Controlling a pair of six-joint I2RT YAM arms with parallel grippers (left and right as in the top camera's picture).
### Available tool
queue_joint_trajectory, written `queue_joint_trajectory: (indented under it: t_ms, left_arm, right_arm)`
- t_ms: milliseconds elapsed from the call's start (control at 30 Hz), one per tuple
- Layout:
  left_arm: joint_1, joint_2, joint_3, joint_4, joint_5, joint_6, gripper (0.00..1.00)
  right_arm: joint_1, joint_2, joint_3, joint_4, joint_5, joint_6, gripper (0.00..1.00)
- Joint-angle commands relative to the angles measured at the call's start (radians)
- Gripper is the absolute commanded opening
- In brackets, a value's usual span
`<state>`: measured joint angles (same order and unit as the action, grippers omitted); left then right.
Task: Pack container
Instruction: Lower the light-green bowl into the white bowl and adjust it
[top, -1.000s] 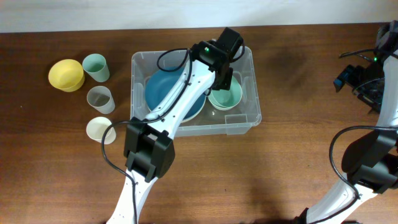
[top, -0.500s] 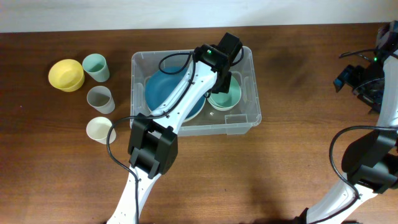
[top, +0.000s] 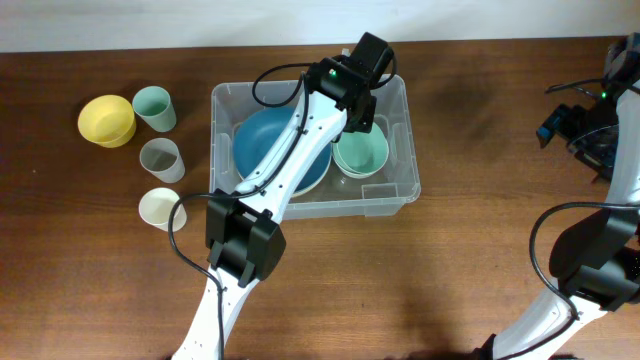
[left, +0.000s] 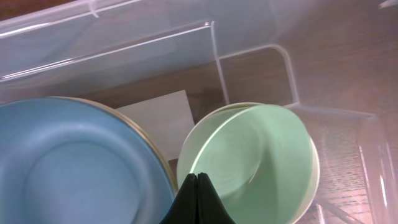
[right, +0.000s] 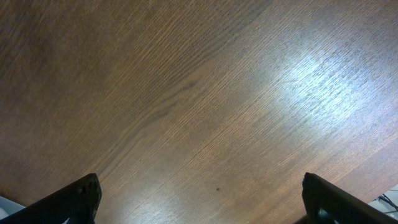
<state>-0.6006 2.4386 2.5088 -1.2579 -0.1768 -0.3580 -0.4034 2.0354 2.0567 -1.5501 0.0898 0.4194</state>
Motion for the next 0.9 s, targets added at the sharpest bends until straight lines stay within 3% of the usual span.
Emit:
queue_joint_trajectory:
  t_ms: [0, 867]
  left_arm:
    - [0.011, 0.002, 0.01, -0.012, -0.049, 0.013, 0.0]
    - [0.011, 0.04, 0.005, -0.034, -0.01, 0.008, 0.01]
  right_arm:
    - [-0.003, 0.002, -0.004, -0.001, 0.016, 0.008, 0.99]
    - [-0.003, 0.002, -0.004, 0.0, 0.016, 0.008, 0.99]
